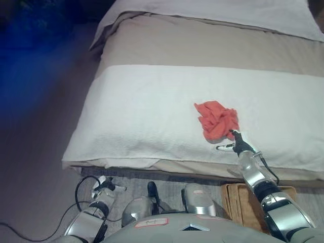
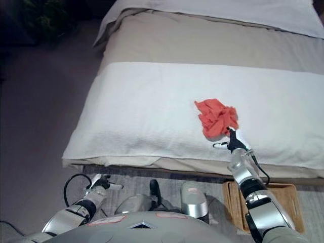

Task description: Put the clothes on the bed into the basket.

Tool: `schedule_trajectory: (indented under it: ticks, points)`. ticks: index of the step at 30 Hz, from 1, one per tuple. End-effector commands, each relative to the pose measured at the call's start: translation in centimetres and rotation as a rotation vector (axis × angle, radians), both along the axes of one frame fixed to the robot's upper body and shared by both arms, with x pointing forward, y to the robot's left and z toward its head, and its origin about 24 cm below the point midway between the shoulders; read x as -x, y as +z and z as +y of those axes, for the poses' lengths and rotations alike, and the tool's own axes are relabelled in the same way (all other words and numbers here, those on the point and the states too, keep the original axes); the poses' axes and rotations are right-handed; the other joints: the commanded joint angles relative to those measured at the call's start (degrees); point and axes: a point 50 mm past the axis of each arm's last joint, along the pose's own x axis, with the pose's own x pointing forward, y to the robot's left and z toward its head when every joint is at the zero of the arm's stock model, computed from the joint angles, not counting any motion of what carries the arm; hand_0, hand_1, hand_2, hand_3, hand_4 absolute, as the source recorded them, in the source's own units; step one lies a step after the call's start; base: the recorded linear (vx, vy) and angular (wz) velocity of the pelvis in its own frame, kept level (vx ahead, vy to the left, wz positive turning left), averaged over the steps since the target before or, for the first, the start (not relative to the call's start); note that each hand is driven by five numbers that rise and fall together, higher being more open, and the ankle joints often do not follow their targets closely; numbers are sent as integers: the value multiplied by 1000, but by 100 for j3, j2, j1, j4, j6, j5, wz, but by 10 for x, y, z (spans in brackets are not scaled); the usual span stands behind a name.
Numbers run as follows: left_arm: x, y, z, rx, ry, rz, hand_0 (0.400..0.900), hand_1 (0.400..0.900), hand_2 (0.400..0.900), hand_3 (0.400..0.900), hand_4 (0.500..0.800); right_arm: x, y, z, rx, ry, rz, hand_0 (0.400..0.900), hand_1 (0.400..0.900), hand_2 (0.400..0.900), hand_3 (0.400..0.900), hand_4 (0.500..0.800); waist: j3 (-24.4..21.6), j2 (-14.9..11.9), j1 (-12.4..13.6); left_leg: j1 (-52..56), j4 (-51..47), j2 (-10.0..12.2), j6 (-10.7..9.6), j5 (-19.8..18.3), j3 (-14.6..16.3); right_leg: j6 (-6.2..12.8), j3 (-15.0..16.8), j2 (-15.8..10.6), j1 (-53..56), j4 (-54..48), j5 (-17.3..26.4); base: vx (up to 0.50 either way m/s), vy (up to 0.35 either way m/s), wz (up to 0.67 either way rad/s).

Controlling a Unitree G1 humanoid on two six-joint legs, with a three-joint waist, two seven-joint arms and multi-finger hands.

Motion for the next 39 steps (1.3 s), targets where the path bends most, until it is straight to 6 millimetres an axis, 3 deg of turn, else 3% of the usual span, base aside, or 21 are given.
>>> schedule_trajectory:
  ticks: [1, 4, 8, 10, 12, 14, 16, 17, 22, 26, 30, 36, 39]
  points:
    - [21, -3, 15, -79, 18, 79, 900, 900, 900, 900, 800, -51, 58, -6, 114, 25, -242, 900, 900, 900, 900, 800, -134, 61, -83, -28, -31, 219, -715, -365, 152, 74, -135, 208, 185, -2544, 1084, 306, -65, 12]
    - [27, -4, 17, -79, 22, 101, 900, 900, 900, 900, 800, -53, 63, -12, 147, -3, -254, 900, 900, 900, 900, 800, -159, -63, -70, 230, -1, 113, -749, -617, 111, 228, -8, 261, 206, -3417, 1519, 312, -101, 40]
    - [38, -7, 14, -76, 29, 133, 900, 900, 900, 900, 800, -47, 62, -20, 174, -34, -261, 900, 900, 900, 900, 800, -370, -43, -103, 381, 120, 181, -820, -796, -33, 78, 64, 334, 473, -3296, 1468, 300, -154, 59]
    - [41, -8, 12, -74, 30, 145, 900, 900, 900, 900, 800, -43, 63, -27, 194, -58, -260, 900, 900, 900, 900, 800, -380, -34, -103, 159, 1092, 164, -929, -908, -67, -28, -41, 328, 700, -3316, 1378, 249, -182, 54]
    - [44, -9, 9, -71, 44, 142, 900, 900, 900, 900, 800, -45, 65, -30, 210, -62, -268, 900, 900, 900, 900, 800, -228, -4, -20, -314, 2041, 73, -1076, -744, -242, -149, -132, 334, 873, -3279, 1343, 124, -137, 28]
    - [45, -10, 10, -71, 57, 146, 900, 900, 900, 900, 800, -42, 63, -38, 235, -83, -237, 900, 900, 900, 900, 800, -238, -18, 24, -424, 1526, 156, -1022, -849, -197, -148, -227, 281, 979, -3440, 1290, 118, -89, 19]
    - [49, -10, 11, -77, 66, 151, 900, 900, 900, 900, 800, -40, 60, -45, 250, -109, -212, 900, 900, 900, 900, 800, -292, 12, 101, -657, 972, 308, -1015, -533, -296, -129, -232, 245, 1039, -3473, 1237, 179, -58, -9]
    - [52, -10, 13, -81, 71, 158, 900, 900, 900, 900, 800, -40, 59, -44, 253, -100, -198, 900, 900, 900, 900, 800, -308, 50, 111, -598, 916, 315, -995, -553, -293, -151, -216, 258, 1051, -3457, 1168, 212, -50, -14]
    - [48, -11, 5, -75, 44, 151, 900, 900, 900, 900, 800, -40, 53, -53, 331, -121, -103, 900, 900, 900, 900, 800, -348, 539, 77, -361, -14, 272, -1002, -251, -175, -146, -208, 247, 885, -3736, 1226, 102, 58, -7]
    - [41, -10, 4, -72, 30, 121, 900, 900, 900, 900, 800, -46, 55, -57, 365, -150, -48, 900, 900, 900, 900, 800, -499, 828, 192, -795, -40, 275, -1041, -229, -25, -68, -130, 177, 276, -3766, 1374, -19, 43, -10]
    - [33, -9, 1, -68, 16, 90, 900, 900, 900, 900, 800, -58, 69, -60, 392, -171, -61, 900, 900, 900, 900, 800, -489, 983, 309, -1123, -40, 260, -1056, -153, -10, -17, -75, 147, -94, -3766, 1473, 3, 1, -4]
    - [18, -5, 1, -67, -26, 35, 900, 900, 900, 900, 800, -83, 131, -86, 481, -252, -171, 900, 900, 900, 900, 800, -352, 1211, 504, -1675, -40, 238, -1143, 32, -51, 31, -75, 109, -620, -3766, 1604, -1, -11, 8]
    - [17, -5, -2, -55, -52, 26, 900, 900, 900, 900, 800, -86, 147, -94, 486, -280, -208, 900, 900, 900, 900, 800, -266, 1290, 599, -1816, -40, 238, -1176, 95, -72, 36, -79, 104, -731, -3766, 1631, 19, -12, 5]
